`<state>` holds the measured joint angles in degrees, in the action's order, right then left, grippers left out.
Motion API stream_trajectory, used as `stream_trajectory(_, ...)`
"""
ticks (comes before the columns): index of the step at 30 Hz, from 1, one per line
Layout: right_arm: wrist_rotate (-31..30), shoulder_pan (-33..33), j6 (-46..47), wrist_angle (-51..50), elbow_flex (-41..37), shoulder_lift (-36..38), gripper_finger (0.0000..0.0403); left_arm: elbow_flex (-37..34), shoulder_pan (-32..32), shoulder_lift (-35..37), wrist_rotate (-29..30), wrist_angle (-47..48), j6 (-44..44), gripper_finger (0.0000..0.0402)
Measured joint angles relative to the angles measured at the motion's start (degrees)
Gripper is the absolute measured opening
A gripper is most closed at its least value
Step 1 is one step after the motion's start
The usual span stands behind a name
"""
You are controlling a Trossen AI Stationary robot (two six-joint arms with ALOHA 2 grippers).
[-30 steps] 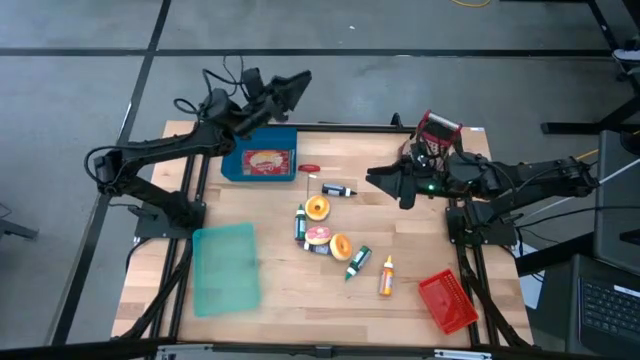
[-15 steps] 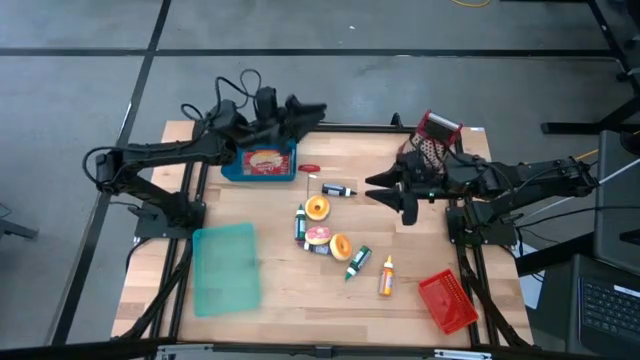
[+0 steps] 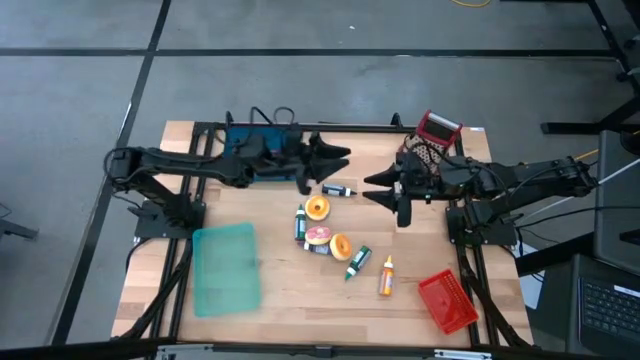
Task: Pick & Place Food Item
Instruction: Put the black donut into the red bin
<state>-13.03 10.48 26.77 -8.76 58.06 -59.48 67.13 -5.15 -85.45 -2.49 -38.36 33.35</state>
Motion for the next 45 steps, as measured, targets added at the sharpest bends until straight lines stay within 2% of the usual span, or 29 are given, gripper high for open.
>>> stream_trajectory(3,-4.9,0.0,5.8,0.6,0.0,-0.1,0.0217,0.0,-0.6,-2.2,3.3,-0.6,2.1,0.0193)
stream_trajectory(8,-11.9,0.0,9.7,0.8,0.0,-0.1,0.0217,0.0,-2.2,-6.5,2.4,-0.1,6.2,0.0186)
stream_trajectory(11,-12.5,0.0,13.4,0.8,0.0,-0.2,0.0217,0.0,-3.2,-8.9,-2.1,0.0,10.4,0.018)
stream_trajectory(16,-12.9,0.0,17.3,0.8,0.0,-1.3,0.0217,0.0,-4.4,-12.4,-12.8,-0.1,12.2,0.0168)
stream_trajectory(20,-12.9,0.0,19.7,0.8,0.0,-2.8,0.0217,0.0,-4.3,-12.5,-14.6,-0.1,9.9,0.0149)
stream_trajectory(23,-12.9,-0.1,21.2,0.5,0.0,-4.5,0.0217,0.0,-4.3,-12.5,-12.8,-0.2,7.1,0.0134)
stream_trajectory(25,-10.6,-0.9,22.1,0.0,0.0,-5.7,0.0217,0.0,-4.8,-11.9,-11.2,-0.4,5.3,0.0125)
stream_trajectory(29,0.4,-2.8,22.1,-1.9,0.0,-7.8,0.0217,0.0,-6.3,-9.7,-10.3,-0.1,4.3,0.0111)
stream_trajectory(31,4.1,-3.1,20.5,-4.0,0.0,-8.4,0.0217,0.0,-6.5,-7.5,-10.3,0.7,2.5,0.0108)
stream_trajectory(34,5.0,-3.2,17.6,-6.8,0.0,-8.4,0.0217,0.0,-7.3,-2.6,-8.7,5.1,-2.3,0.0107)
stream_trajectory(36,5.4,-3.2,15.8,-8.0,0.0,-8.0,0.0217,0.0,-8.3,1.4,-5.7,12.0,-5.3,0.0109)
stream_trajectory(41,8.5,-3.3,12.9,-11.5,0.0,-6.6,0.0217,0.0,-9.2,11.6,5.9,36.3,-13.8,0.0111)
stream_trajectory(45,10.0,-3.3,10.6,-18.2,0.0,-6.6,0.0217,0.0,-7.4,17.2,16.3,52.9,-14.5,0.0111)
